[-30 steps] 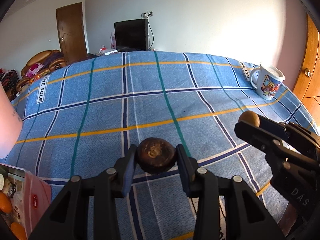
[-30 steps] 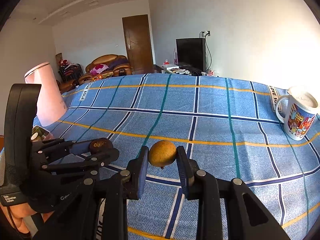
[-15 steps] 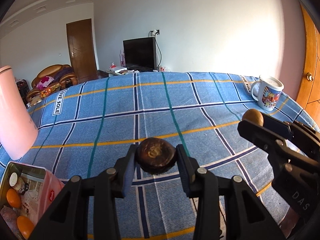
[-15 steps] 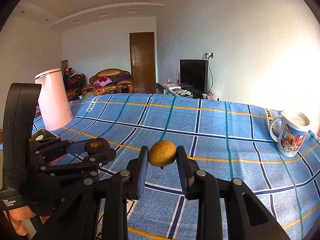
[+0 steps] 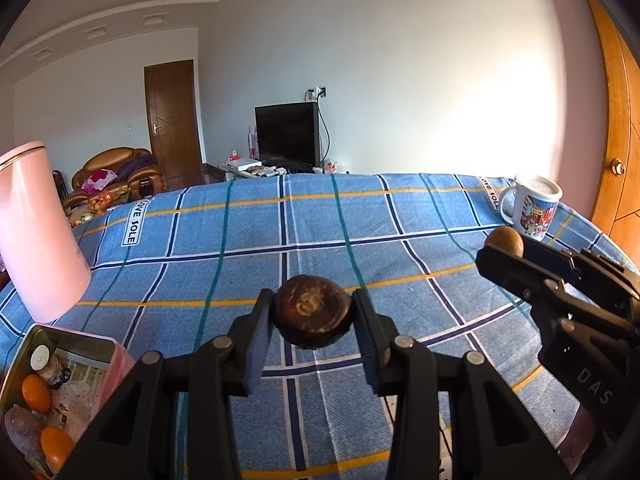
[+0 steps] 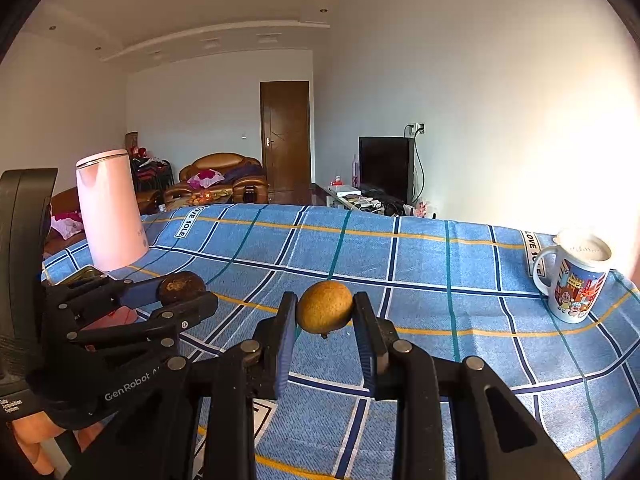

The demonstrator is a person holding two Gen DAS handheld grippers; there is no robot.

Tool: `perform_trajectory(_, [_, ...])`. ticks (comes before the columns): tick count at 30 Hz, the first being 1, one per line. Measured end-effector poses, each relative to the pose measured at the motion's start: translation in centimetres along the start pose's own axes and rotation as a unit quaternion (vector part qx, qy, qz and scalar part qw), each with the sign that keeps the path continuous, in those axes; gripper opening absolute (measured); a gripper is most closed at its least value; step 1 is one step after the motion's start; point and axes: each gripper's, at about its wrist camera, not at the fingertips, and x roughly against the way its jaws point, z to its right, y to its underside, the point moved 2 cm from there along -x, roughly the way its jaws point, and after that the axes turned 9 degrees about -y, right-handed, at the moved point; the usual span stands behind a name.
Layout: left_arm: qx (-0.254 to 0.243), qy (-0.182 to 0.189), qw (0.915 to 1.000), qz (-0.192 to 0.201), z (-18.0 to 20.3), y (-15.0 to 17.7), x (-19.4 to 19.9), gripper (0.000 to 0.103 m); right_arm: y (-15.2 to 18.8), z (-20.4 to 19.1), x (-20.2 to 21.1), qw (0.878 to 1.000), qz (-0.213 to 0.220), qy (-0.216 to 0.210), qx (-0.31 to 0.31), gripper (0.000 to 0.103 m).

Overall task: Organize fruits
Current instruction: 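Carry both fruits over the tin with the left and right tools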

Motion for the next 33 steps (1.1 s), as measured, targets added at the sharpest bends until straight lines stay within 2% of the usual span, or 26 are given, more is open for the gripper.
perform_trajectory(18, [0.001, -0.019, 0.9982, 0.058, -0.7, 0.5, 3.0, 0.041, 0.1, -1.0, 1.8, 0.999, 0.04, 0.004, 0.024, 0.03])
perform_trajectory(25, [0.009, -0.009, 0.9984, 0.056, -1.4, 1.0, 3.7, 0.041, 0.2, -1.5, 2.3, 0.998, 0.049, 0.003, 0.028, 0.03])
perform_trajectory(33, [0.027, 0.0, 0.998, 0.057, -3.2, 2.0, 5.4, 0.041, 0.2, -3.8, 2.8, 0.998, 0.051, -0.031, 0.028, 0.03])
